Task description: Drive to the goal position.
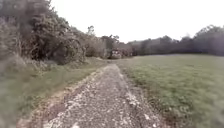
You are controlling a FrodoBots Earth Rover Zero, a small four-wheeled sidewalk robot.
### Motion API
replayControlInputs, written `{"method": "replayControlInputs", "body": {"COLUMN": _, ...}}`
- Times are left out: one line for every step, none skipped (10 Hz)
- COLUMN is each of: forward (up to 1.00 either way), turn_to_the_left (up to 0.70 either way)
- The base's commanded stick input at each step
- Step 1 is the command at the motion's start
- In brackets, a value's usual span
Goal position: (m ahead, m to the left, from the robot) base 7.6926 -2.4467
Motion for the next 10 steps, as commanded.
{"method": "replayControlInputs", "body": {"forward": 0.7, "turn_to_the_left": 0.02}}
{"method": "replayControlInputs", "body": {"forward": 0.7, "turn_to_the_left": 0.02}}
{"method": "replayControlInputs", "body": {"forward": 0.7, "turn_to_the_left": 0.03}}
{"method": "replayControlInputs", "body": {"forward": 0.7, "turn_to_the_left": 0.0}}
{"method": "replayControlInputs", "body": {"forward": 0.7, "turn_to_the_left": 0.0}}
{"method": "replayControlInputs", "body": {"forward": 0.7, "turn_to_the_left": 0.0}}
{"method": "replayControlInputs", "body": {"forward": 0.7, "turn_to_the_left": 0.0}}
{"method": "replayControlInputs", "body": {"forward": 0.7, "turn_to_the_left": 0.0}}
{"method": "replayControlInputs", "body": {"forward": 0.7, "turn_to_the_left": 0.0}}
{"method": "replayControlInputs", "body": {"forward": 0.7, "turn_to_the_left": 0.0}}
